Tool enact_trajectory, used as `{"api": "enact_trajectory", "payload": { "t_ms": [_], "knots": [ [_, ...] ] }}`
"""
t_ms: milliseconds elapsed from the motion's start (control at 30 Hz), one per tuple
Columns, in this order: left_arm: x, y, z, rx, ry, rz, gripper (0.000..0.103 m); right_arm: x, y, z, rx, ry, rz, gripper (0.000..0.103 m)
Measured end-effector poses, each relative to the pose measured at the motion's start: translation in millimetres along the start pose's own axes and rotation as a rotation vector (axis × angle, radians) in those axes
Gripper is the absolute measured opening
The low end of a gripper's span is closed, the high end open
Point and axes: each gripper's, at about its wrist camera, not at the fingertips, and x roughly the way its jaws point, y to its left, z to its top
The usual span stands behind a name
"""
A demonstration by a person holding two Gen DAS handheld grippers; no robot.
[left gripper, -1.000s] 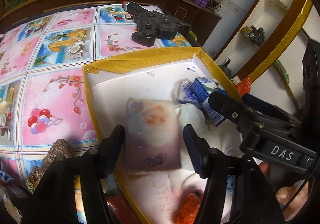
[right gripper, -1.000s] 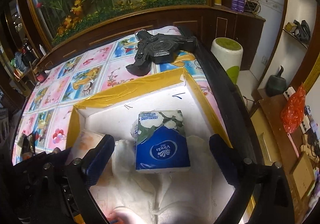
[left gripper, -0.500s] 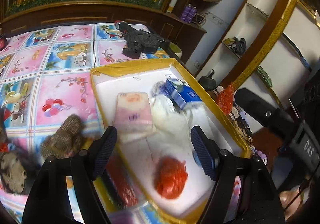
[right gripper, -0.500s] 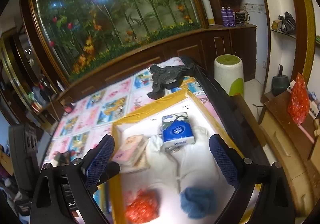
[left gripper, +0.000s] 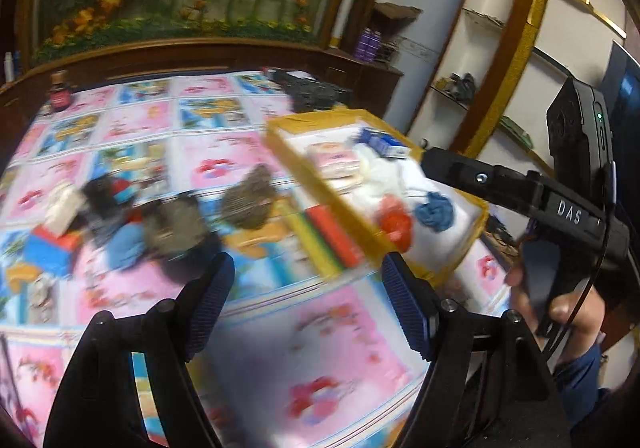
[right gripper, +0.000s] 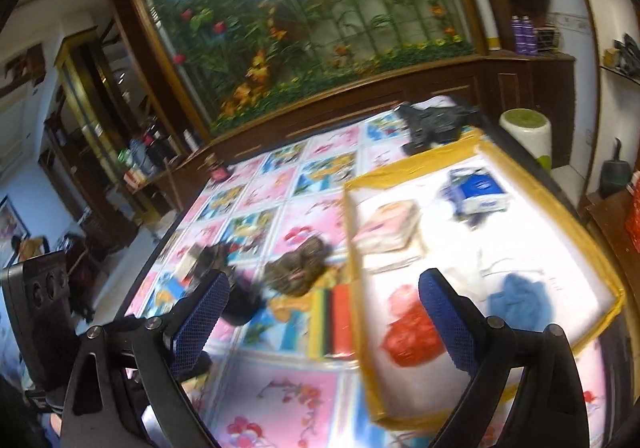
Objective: Organize soft objects
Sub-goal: 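Grasp the clear bag of rainbow sponges with the right tool while the left tool grasps the blue-red sponge pack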
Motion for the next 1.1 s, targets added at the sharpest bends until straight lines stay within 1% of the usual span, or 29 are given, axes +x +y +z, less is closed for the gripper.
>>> {"api": "enact_trajectory", "payload": {
  "t_ms": [100,167,200,233,267,300,333,400,467,567,667,800,933,1000,1033,1067,1100],
  "knots": [
    [-12,39,-25,-0.058,-0.015,0.096,0.076,21,14,-4,-0.018,0.066,0.050,0.097],
    [-13,69,-40,-0.108,-0.008,0.141,0.076,36,24,-8,-0.040,0.110,0.055,0.097],
    [-12,81,-45,-0.133,0.000,0.172,0.076,41,29,-7,-0.055,0.123,0.054,0.095],
    [-11,93,-50,-0.158,0.002,0.196,0.076,49,36,-8,-0.080,0.140,0.048,0.094],
    [-10,104,-53,-0.186,-0.001,0.200,0.076,54,42,-10,-0.098,0.152,0.028,0.094],
    [-9,111,-56,-0.203,-0.001,0.200,0.076,62,48,-11,-0.109,0.170,-0.010,0.093],
    [-8,116,-58,-0.214,-0.005,0.206,0.076,69,55,-12,-0.115,0.187,-0.026,0.092],
    [-6,120,-61,-0.223,-0.006,0.190,0.076,81,62,-11,-0.136,0.212,-0.050,0.092],
    [-5,123,-63,-0.242,-0.001,0.140,0.076,93,67,-10,-0.183,0.221,-0.133,0.092],
    [-3,131,-66,-0.279,0.014,0.092,0.076,104,73,-10,-0.211,0.243,-0.195,0.093],
    [-1,136,-69,-0.316,0.025,0.067,0.076,119,77,-7,-0.254,0.255,-0.278,0.093],
    [-2,134,-70,-0.310,0.018,0.050,0.076,134,80,-8,-0.286,0.244,-0.399,0.093],
    [-4,135,-69,-0.308,0.013,0.038,0.076,159,76,-10,-0.254,0.290,-0.416,0.094],
    [-3,135,-69,-0.310,0.016,0.029,0.076,161,74,-12,-0.279,0.286,-0.432,0.096],
    [-3,135,-69,-0.311,0.016,0.030,0.076,163,76,-12,-0.280,0.283,-0.428,0.095],
    [-4,135,-69,-0.311,0.014,0.029,0.076,164,79,-13,-0.270,0.283,-0.393,0.093],
    [-4,135,-70,-0.311,0.012,0.026,0.076,162,77,-18,-0.259,0.290,-0.361,0.096]
  ]
}}
